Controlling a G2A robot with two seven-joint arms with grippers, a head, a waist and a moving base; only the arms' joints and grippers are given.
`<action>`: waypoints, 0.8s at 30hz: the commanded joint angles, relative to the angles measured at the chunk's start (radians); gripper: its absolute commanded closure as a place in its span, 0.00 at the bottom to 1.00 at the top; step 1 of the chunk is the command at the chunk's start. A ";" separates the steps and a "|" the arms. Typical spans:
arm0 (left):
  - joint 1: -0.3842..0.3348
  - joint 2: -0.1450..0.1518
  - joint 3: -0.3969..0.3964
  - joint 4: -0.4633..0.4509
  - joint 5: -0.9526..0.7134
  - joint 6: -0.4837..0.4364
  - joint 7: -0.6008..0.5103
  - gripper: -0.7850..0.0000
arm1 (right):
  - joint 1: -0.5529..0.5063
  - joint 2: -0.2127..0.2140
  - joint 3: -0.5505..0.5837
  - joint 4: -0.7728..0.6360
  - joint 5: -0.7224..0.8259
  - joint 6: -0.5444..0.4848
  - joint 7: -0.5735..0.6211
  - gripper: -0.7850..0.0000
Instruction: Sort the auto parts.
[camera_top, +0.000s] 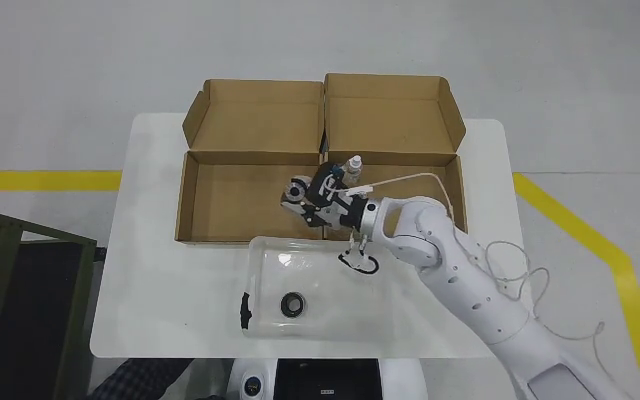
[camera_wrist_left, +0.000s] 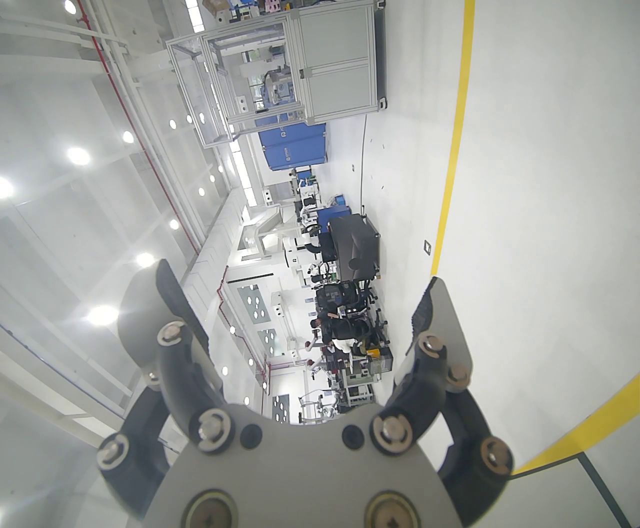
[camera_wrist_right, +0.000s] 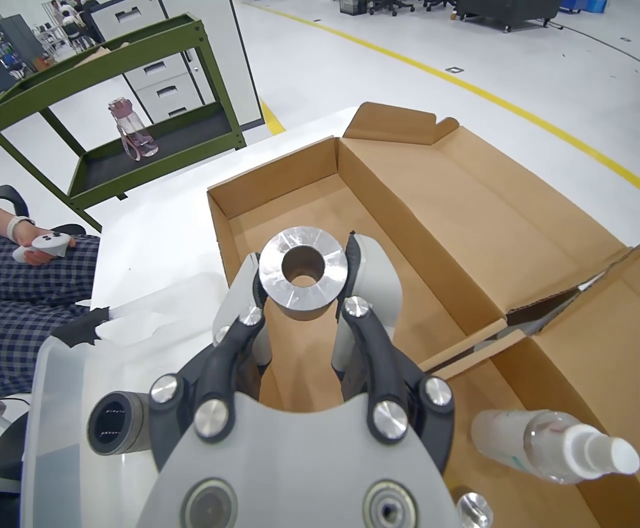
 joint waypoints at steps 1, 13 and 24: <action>0.000 0.000 0.000 0.000 0.000 0.000 0.000 0.00 | 0.025 -0.010 -0.020 0.032 -0.002 0.010 0.005 1.00; 0.000 0.000 0.000 0.000 0.000 0.000 0.000 0.00 | 0.159 -0.079 -0.129 0.203 -0.058 0.092 0.016 1.00; 0.000 0.000 0.000 0.000 0.000 0.000 0.000 0.00 | 0.235 -0.139 -0.198 0.334 -0.121 0.171 0.033 1.00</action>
